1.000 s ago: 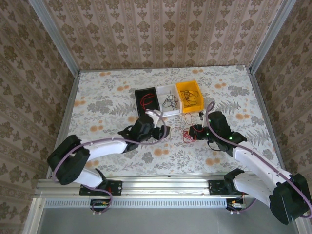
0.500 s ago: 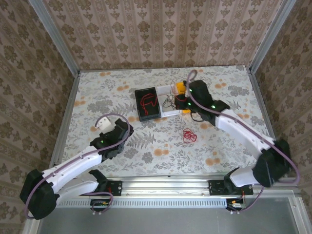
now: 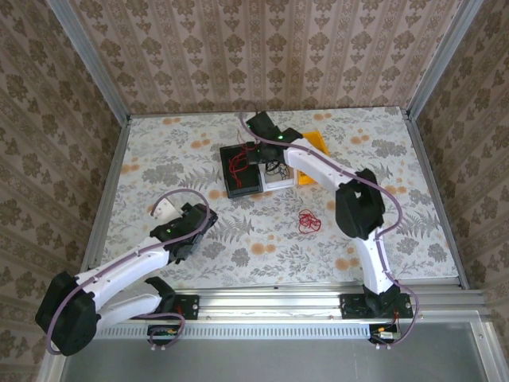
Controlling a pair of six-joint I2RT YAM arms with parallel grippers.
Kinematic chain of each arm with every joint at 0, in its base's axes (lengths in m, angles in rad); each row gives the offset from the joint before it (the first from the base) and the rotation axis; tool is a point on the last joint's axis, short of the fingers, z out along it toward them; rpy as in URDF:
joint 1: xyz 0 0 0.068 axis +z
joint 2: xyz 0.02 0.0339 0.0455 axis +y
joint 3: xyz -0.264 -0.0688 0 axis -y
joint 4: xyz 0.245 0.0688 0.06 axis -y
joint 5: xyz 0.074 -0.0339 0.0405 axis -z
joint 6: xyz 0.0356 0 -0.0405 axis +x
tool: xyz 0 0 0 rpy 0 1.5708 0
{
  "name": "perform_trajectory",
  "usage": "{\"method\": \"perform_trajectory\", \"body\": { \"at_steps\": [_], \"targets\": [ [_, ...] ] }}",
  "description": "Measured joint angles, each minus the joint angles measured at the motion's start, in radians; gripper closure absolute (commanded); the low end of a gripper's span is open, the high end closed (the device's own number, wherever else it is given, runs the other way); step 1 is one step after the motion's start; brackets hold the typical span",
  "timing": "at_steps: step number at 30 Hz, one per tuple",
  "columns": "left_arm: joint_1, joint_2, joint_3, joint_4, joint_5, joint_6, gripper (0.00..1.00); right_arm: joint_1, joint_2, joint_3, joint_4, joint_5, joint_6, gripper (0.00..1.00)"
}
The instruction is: Untangle the cables
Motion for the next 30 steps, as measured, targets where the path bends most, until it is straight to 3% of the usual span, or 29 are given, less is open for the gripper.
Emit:
{"method": "perform_trajectory", "body": {
  "at_steps": [10,17,22,30],
  "targets": [
    [0.006,0.032,-0.009,0.005,0.014,0.001,0.31,0.033,0.204,0.243,-0.226,-0.001,0.005,0.89],
    [0.012,0.034,-0.009,0.011,0.018,0.009,0.31,0.037,0.209,0.262,-0.249,-0.023,0.027,0.61],
    [0.026,0.034,-0.009,0.014,0.029,0.02,0.31,0.04,0.16,0.19,-0.202,-0.039,0.046,0.48],
    [0.046,0.034,-0.009,0.04,0.061,0.072,0.32,0.04,-0.038,0.013,-0.092,-0.034,0.065,0.46]
  ]
}}
